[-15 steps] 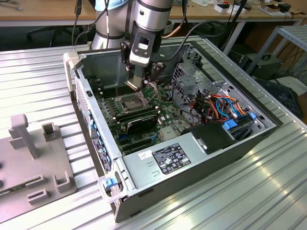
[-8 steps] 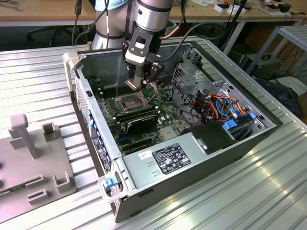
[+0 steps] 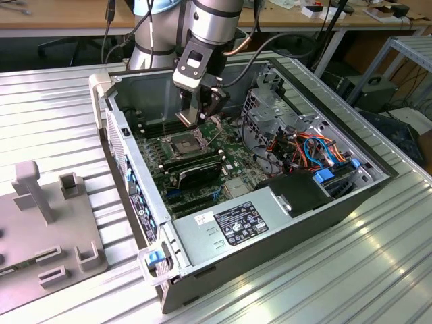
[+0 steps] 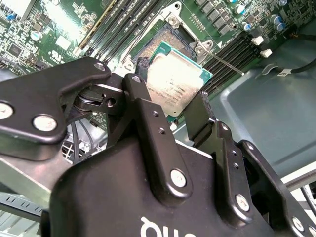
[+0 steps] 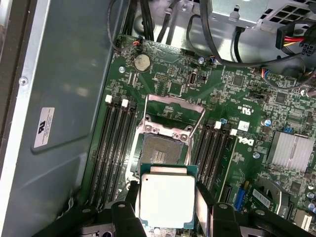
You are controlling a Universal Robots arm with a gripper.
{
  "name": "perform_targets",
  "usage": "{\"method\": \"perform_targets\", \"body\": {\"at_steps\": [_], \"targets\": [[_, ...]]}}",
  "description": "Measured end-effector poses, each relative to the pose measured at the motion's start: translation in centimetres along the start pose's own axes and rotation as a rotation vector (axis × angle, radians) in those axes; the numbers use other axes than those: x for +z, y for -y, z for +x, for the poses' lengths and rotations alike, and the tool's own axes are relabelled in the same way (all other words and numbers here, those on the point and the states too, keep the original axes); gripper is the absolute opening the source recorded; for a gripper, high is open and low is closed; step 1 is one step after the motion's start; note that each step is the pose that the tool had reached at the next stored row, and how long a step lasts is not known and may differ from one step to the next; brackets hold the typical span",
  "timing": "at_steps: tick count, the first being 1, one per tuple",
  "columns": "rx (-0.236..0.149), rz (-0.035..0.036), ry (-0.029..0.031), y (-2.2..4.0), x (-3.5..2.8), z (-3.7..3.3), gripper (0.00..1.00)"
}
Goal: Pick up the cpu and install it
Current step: 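Place the cpu into insertion slot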
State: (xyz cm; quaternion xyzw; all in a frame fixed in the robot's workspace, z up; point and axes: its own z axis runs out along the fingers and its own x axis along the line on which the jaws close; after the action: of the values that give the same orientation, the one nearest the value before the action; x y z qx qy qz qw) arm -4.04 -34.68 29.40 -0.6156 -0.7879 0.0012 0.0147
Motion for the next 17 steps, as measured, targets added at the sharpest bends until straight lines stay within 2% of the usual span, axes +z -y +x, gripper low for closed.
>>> {"method": "perform_targets", "body": {"at_steps": [13, 17], "targets": [[0.007, -0.0001, -0.0001, 0.00, 0.00, 0.00, 0.55], [0.120, -0.0026, -0.0024, 0.00, 0.09, 0.00, 0.55]]}}
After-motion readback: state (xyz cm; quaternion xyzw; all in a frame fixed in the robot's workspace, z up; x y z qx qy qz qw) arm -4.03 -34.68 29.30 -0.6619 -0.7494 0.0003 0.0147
